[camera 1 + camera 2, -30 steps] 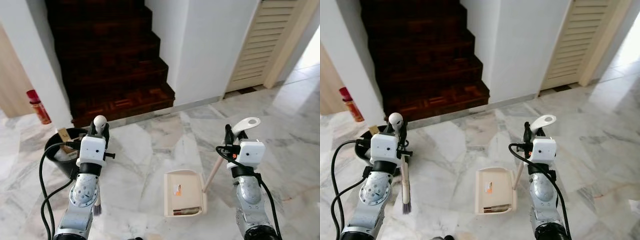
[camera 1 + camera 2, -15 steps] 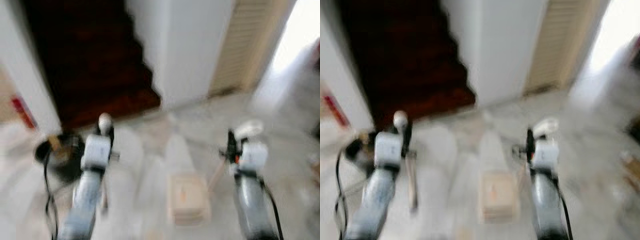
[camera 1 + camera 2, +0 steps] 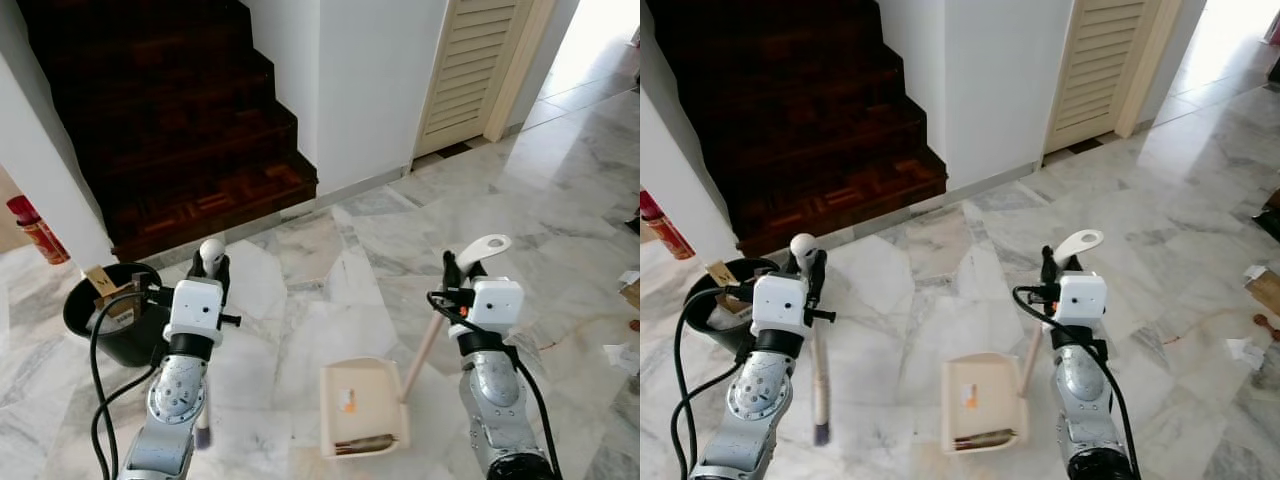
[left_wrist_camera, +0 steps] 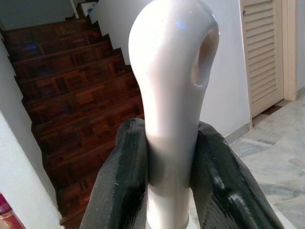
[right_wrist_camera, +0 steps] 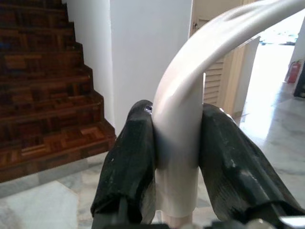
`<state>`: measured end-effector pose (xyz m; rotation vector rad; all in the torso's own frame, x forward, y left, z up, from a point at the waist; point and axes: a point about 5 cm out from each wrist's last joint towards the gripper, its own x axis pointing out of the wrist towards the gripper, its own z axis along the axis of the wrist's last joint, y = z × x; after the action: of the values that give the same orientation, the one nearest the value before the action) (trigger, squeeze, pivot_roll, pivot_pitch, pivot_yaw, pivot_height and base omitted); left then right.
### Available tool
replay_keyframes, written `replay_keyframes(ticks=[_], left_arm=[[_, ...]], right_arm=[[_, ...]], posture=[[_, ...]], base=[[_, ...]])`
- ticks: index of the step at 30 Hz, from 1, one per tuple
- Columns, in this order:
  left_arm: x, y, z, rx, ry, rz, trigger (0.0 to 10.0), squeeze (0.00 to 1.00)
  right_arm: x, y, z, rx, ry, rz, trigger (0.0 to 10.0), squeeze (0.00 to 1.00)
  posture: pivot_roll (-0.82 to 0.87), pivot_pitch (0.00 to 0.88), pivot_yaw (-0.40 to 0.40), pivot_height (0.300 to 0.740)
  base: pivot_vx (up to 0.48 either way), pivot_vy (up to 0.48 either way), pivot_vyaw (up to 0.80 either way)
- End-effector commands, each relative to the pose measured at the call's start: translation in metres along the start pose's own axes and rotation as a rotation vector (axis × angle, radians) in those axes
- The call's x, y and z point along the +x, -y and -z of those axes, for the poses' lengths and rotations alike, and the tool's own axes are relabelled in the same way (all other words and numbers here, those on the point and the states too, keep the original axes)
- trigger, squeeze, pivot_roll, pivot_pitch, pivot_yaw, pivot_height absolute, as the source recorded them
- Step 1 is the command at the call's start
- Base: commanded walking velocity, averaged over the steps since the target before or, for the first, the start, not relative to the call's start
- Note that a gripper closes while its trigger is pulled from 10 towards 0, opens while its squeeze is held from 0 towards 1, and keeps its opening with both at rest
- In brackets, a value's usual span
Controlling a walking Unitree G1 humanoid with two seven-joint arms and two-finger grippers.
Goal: Sweep floor
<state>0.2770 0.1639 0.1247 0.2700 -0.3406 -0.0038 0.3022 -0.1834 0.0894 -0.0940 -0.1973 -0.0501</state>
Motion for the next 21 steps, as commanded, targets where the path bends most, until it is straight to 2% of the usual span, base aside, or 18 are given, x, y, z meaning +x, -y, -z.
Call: replay_keyframes(ticks=[1, 14, 21], left_arm=[[0.0035, -0.0062, -0.0094, 0.027, 0.041, -0.003, 10.0, 0.0], [0.0028, -0.0053, -0.0091, 0.027, 0.033, 0.008, 10.0, 0.0], [0.0026, -0.0048, -0.0088, 0.027, 0.028, 0.013, 10.0, 0.0]], right_arm=[[0.0093, -0.0045, -0.0154, 0.022, 0.069, -0.002, 10.0, 0.0], [0.011, -0.0065, -0.0142, 0.055, 0.049, 0.0, 10.0, 0.0], [0.0119, -0.0051, -0.0088, 0.123, 0.004, 0.029, 10.0, 0.0]], posture=[[0.04, 0.0, -0.012, 0.74], [0.04, 0.0, -0.01, 0.74], [0.04, 0.0, -0.008, 0.74]], base=[[0.0, 0.292, 0.0], [0.0, 0.303, 0.0], [0.0, 0.304, 0.0]])
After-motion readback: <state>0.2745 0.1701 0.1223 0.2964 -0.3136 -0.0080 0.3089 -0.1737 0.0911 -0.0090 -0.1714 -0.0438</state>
